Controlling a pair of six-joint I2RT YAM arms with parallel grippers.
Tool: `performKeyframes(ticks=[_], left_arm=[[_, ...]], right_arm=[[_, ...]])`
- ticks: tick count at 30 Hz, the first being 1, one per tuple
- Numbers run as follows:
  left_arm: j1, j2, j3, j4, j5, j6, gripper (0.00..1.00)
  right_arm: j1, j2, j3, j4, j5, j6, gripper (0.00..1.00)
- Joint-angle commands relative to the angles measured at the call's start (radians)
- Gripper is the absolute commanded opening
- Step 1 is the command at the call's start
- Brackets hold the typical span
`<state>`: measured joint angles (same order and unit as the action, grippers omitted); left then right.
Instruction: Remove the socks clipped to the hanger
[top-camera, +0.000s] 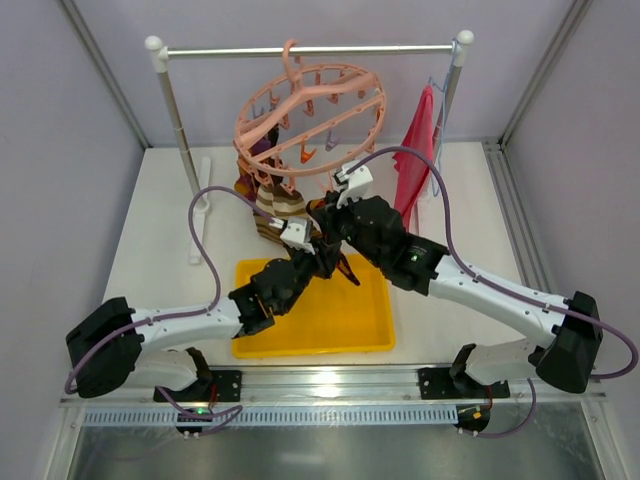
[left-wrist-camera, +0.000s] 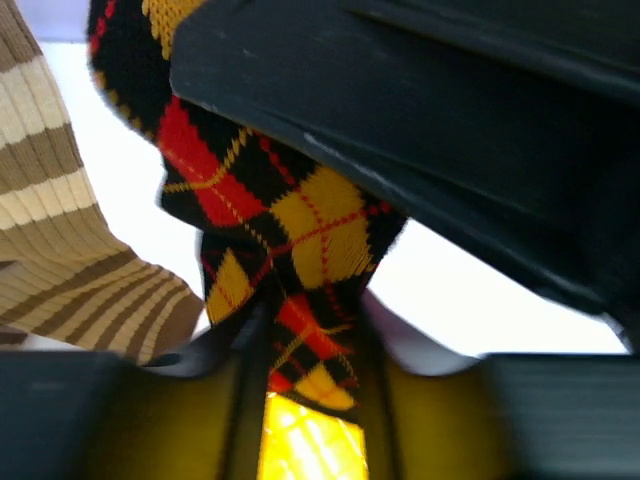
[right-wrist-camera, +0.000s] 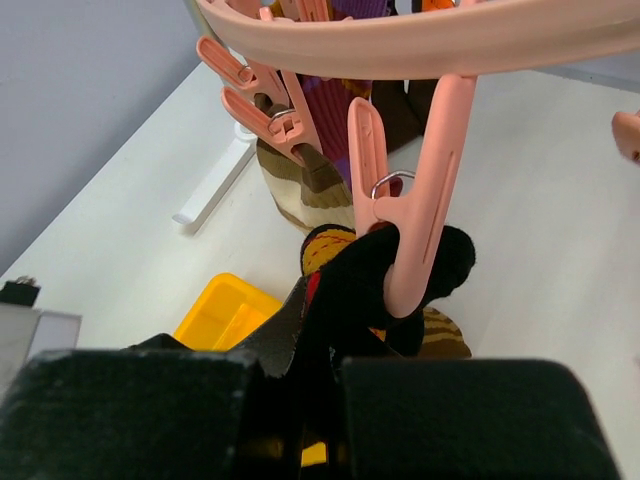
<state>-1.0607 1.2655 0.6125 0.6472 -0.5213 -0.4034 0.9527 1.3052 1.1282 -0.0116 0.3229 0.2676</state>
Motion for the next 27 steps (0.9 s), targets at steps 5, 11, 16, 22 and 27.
performKeyframes(ticks=[5, 11, 16, 22, 27], left_arm=[[-0.005, 0.028, 0.043, 0.055, -0.037, 0.026, 0.02], [-0.013, 0.011, 0.026, 0.06, -0.051, 0.038, 0.0], [-0.024, -0.067, 0.01, -0.015, -0.078, 0.037, 0.0], [-0.024, -0.13, -0.01, -0.113, -0.085, 0.044, 0.0], [-0.024, -0.184, -0.028, -0.211, -0.074, 0.046, 0.0]], right_arm=[[0.015, -0.066, -0.028, 0.019, -0.021, 0.012, 0.06], [0.017, -0.086, -0.053, 0.018, -0.009, 0.012, 0.26], [0.017, -0.11, -0.077, -0.025, 0.041, 0.005, 0.81], [0.015, -0.191, -0.134, -0.071, 0.056, 0.005, 1.0], [0.017, -0.265, -0.183, -0.056, 0.099, 0.005, 1.0]])
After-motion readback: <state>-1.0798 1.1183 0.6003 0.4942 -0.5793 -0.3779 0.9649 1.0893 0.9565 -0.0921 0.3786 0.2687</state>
